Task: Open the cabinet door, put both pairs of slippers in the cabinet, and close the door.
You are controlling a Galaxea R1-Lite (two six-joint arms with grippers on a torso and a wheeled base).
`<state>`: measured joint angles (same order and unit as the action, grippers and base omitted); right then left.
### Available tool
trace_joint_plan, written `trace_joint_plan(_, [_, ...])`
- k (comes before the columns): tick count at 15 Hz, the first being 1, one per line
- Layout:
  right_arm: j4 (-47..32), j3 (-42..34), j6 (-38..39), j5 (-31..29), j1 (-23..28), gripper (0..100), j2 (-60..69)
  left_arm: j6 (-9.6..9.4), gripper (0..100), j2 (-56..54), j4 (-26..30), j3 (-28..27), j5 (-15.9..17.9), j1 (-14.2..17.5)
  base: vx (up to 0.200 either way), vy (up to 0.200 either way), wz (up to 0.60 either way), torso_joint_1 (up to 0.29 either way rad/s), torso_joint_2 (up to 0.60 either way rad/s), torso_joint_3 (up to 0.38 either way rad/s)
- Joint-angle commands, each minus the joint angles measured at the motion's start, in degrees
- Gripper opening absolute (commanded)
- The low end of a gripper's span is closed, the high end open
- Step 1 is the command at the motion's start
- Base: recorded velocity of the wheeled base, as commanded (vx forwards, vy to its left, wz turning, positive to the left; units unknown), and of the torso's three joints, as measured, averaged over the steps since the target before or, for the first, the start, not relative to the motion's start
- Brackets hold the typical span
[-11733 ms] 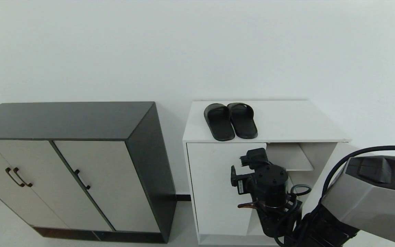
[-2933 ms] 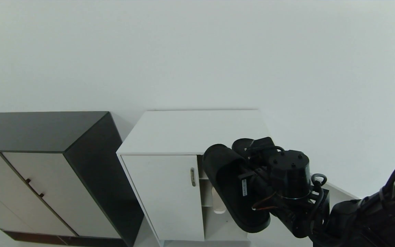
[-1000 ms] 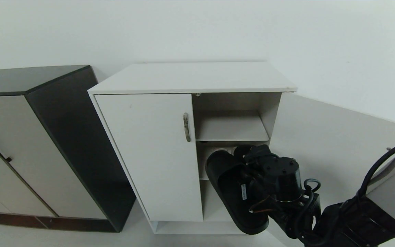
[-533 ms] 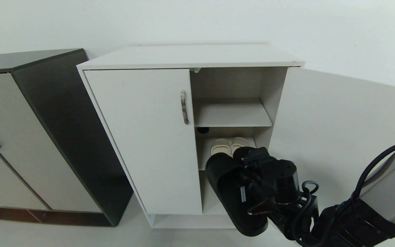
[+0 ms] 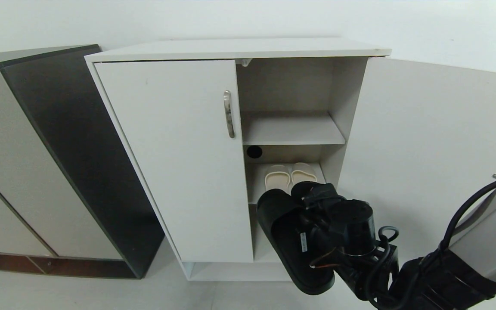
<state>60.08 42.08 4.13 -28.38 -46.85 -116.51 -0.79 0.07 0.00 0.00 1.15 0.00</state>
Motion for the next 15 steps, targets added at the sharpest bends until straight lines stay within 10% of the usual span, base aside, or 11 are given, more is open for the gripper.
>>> trace_joint_plan(1, [0.4, 0.1, -1.2, -0.2, -0.3, 0, -0.1, 0.00, 0, 0.0, 0.0, 0.0, 0.0, 0.0, 0.000, 0.000, 0.00, 0.000, 0.00, 0.000])
trace_joint_plan(3, [-1.6, 3.5, -1.9, -2.4, -0.6, 0, -0.3, 0.00, 0, 0.0, 0.0, 0.0, -0.1, 0.0, 0.000, 0.000, 0.00, 0.000, 0.00, 0.000])
trace_joint_plan(11, [-59.9, 46.6, 21.7, -23.4, -5.1, 0, -0.2, -0.09, 0, 0.0, 0.0, 0.0, 0.0, 0.0, 0.000, 0.000, 0.00, 0.000, 0.00, 0.000])
trace_joint_plan(15, [-61.0, 48.8, 20.7, -24.7, -5.1, 0, 0.1, 0.00, 0, 0.0, 0.0, 0.0, -0.1, 0.0, 0.000, 0.000, 0.00, 0.000, 0.00, 0.000])
